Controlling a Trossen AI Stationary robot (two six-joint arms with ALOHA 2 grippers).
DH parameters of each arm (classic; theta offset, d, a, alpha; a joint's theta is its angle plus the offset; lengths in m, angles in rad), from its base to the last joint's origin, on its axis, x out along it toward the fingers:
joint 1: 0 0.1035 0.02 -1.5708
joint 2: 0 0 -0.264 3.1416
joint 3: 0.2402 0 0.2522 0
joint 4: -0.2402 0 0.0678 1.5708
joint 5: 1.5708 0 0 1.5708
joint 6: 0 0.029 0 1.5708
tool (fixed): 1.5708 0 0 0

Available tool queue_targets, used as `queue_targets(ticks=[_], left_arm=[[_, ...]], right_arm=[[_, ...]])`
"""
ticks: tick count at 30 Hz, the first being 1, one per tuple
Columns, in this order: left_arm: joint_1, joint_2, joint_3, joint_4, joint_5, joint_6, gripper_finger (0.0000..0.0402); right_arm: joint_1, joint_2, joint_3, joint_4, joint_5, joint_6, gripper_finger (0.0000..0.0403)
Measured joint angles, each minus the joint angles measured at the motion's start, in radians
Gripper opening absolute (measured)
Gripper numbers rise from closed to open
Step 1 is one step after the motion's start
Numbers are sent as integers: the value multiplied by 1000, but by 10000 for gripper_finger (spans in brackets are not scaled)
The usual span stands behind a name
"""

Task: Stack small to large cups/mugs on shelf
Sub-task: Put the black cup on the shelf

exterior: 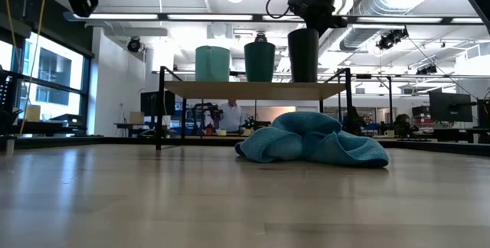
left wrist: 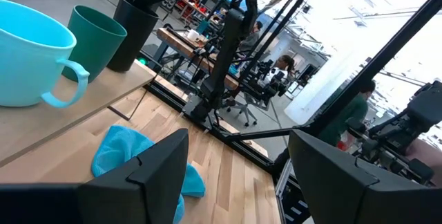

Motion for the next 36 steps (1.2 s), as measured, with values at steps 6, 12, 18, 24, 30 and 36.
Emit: queue_targets(ticks=[6,12,18,24,30,36], left_arm=[[0,0,0,0,0,0,239],[0,0,0,0,0,0,239],[0,0,0,0,0,0,239],[0,0,0,0,0,0,239],[0,0,0,0,0,0,239],[0,0,0,0,0,0,239]], right_arm=[[0,0,0,2,0,-8,1],[0,0,0,3,14,-13,1],[0,0,0,3,14,-22,1],[-1,-1,0,3,14,-22,37],[0,-2,0,3,14,-22,76],[0,-2,0,3,14,-23,81]])
